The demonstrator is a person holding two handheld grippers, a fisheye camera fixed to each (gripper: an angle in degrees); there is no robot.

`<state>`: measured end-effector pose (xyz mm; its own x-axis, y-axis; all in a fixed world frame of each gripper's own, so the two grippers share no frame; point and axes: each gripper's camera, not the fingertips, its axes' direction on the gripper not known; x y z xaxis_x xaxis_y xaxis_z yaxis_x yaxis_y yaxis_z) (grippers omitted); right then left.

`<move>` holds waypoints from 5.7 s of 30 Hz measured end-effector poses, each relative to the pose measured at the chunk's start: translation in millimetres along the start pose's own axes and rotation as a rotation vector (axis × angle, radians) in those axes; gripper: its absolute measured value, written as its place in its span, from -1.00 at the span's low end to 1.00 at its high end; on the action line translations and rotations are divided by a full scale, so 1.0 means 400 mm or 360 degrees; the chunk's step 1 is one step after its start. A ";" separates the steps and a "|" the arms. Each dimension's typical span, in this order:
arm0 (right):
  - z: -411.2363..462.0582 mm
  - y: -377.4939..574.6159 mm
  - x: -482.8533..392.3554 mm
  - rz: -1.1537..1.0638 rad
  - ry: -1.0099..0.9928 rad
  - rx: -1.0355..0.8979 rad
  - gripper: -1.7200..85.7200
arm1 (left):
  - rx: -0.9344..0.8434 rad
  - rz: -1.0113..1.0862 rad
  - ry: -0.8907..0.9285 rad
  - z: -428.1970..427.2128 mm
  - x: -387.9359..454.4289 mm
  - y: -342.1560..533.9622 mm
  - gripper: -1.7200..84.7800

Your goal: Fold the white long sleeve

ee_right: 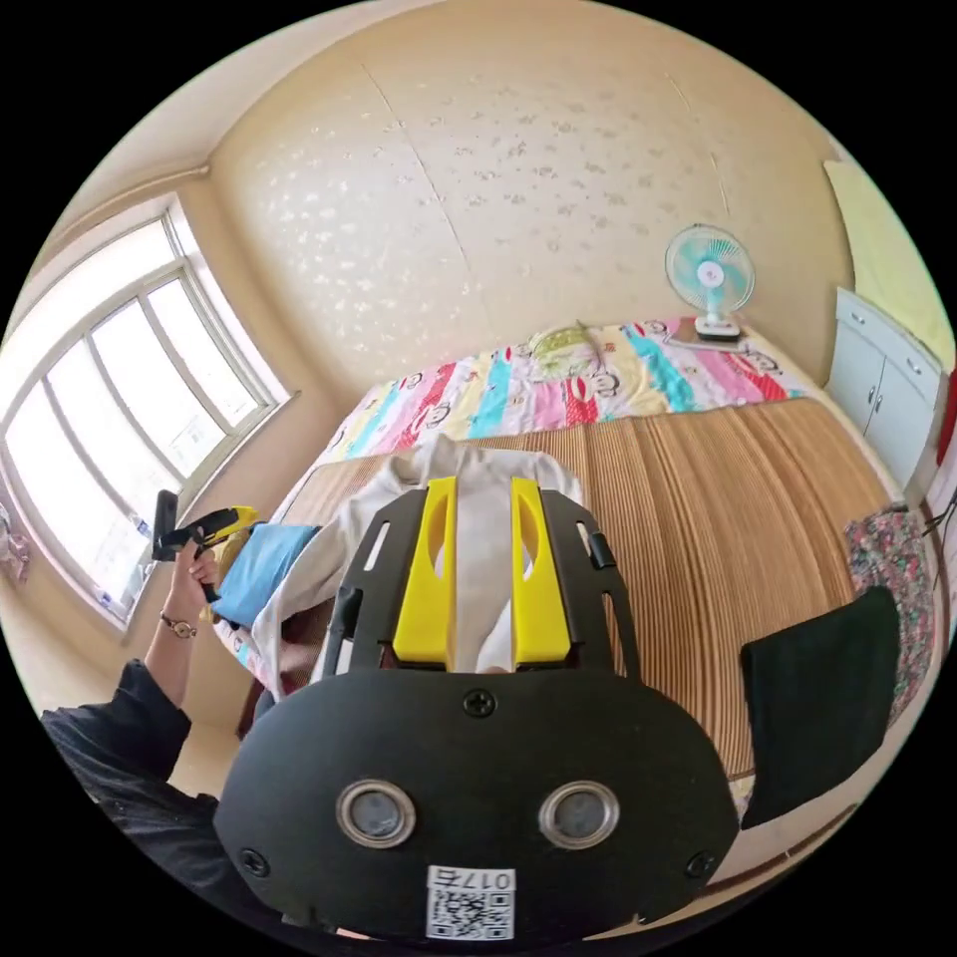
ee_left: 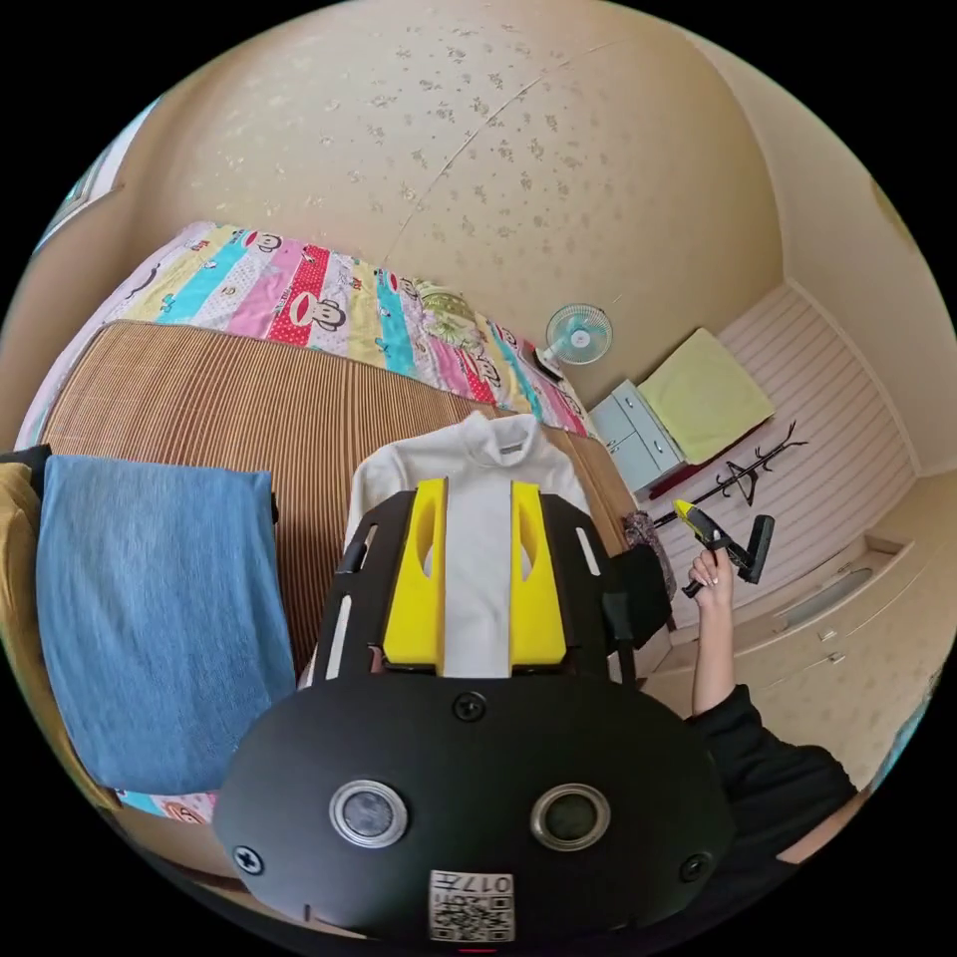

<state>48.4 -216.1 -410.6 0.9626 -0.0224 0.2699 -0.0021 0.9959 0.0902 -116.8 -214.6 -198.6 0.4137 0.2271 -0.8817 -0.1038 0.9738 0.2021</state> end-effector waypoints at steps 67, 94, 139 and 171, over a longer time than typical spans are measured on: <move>0.142 0.658 0.059 0.0378 -0.0044 -0.0820 -0.76 | -0.0550 -0.0228 0.0144 0.116 -0.269 0.766 -0.68; -0.322 0.753 0.396 0.0447 -0.0361 -0.0061 -0.79 | -0.0462 -0.0124 0.0262 -0.383 -0.398 0.877 -0.77; -0.324 0.521 0.785 0.1043 -0.0050 0.0602 -0.88 | -0.0223 -0.0453 0.0615 -0.406 -0.244 0.868 -0.78; 0.898 0.635 -0.382 -0.0605 -0.0239 -0.0738 -0.76 | 0.0277 -0.0072 -0.0029 -0.608 -0.115 0.544 -0.66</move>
<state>-196.6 8.7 -84.4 0.8242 -0.3614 0.4360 0.4838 0.8496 -0.2103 -378.4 -14.9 -217.8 0.4311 0.1817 -0.8838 0.0727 0.9693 0.2347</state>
